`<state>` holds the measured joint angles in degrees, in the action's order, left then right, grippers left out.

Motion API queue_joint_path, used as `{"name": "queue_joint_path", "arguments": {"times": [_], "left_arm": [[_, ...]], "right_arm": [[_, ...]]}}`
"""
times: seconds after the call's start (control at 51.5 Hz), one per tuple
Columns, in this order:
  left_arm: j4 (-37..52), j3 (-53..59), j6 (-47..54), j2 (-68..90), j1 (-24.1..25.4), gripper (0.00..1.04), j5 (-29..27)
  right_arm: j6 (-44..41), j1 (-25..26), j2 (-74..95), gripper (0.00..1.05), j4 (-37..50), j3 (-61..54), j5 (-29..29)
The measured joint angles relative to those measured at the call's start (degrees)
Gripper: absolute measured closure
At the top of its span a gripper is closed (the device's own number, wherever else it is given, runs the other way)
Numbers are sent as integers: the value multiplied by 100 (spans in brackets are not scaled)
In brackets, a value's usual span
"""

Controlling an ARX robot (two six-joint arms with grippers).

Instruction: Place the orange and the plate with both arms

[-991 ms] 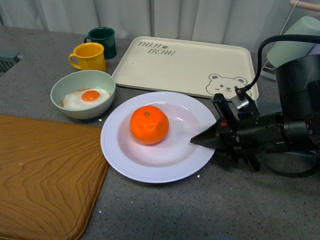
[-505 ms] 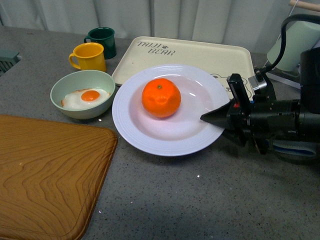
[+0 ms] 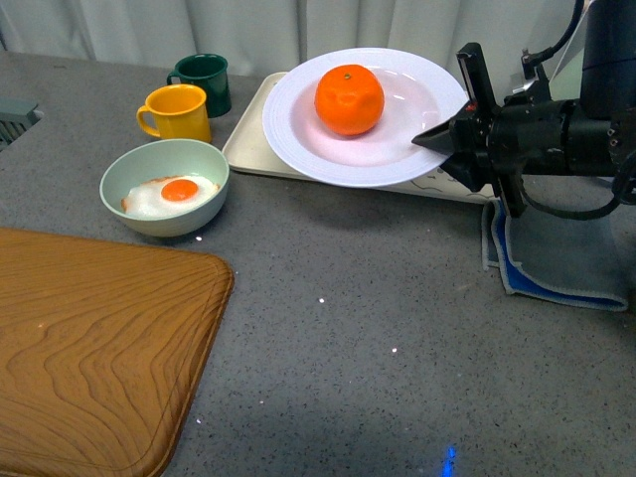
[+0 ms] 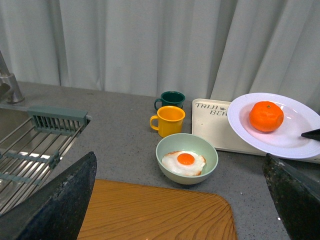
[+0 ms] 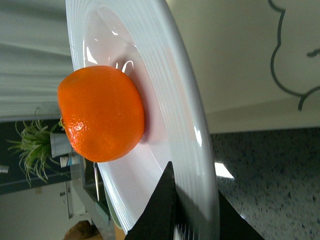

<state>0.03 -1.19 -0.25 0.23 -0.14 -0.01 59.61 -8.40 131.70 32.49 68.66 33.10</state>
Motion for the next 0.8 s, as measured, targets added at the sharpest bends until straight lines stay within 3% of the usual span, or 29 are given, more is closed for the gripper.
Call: {"name": "queue_joint_path", "arguments": {"times": [0.291,0.796], "left_arm": [[0,0,-2,0,0,7,0],[0,0,-2,0,0,7,0]], "right_arm": [[498,0,638,100,-385,1119,-354],[662,-201,1609,100,-1495,2881,-442]]}}
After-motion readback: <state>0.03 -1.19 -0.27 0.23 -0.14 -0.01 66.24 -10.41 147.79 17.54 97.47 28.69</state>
